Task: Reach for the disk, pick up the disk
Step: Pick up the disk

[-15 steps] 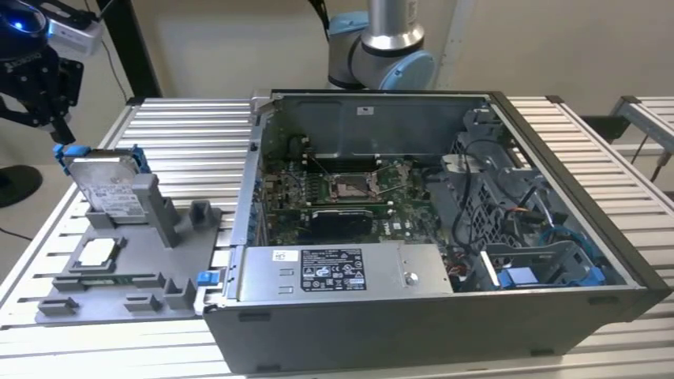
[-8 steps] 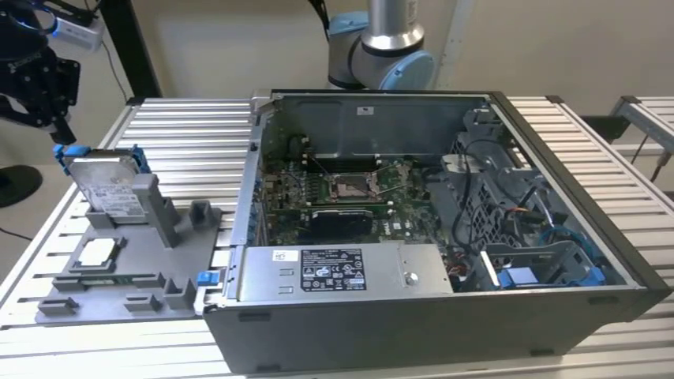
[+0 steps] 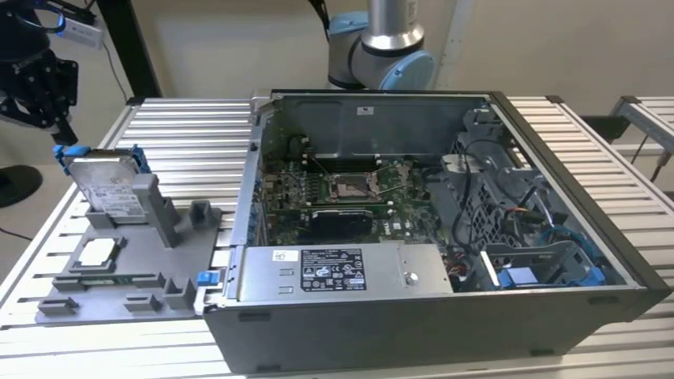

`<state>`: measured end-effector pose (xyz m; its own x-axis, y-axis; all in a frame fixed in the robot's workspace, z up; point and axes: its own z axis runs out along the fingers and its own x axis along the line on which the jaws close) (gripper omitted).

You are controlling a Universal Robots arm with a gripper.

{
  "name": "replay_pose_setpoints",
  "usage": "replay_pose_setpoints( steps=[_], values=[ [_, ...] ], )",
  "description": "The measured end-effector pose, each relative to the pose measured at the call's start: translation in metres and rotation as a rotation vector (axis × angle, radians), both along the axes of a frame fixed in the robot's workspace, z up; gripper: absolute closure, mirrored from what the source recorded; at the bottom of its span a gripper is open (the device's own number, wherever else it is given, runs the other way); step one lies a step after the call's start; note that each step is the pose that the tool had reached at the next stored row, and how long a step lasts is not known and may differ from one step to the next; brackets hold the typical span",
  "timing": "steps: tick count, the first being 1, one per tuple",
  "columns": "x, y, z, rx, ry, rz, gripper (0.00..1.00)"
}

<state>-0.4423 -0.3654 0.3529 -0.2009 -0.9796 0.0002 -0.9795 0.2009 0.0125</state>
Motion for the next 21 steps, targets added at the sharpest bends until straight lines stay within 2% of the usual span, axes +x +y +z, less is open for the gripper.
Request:
replay_pose_setpoints(
  steps=[6,21],
  values=[
    [0.0009,0.0023,-0.0011,-0.0001,-0.0001,0.004,1.00],
    [-0.0004,0.0039,-0.0010,-0.0002,-0.0004,0.062,1.00]
  ],
)
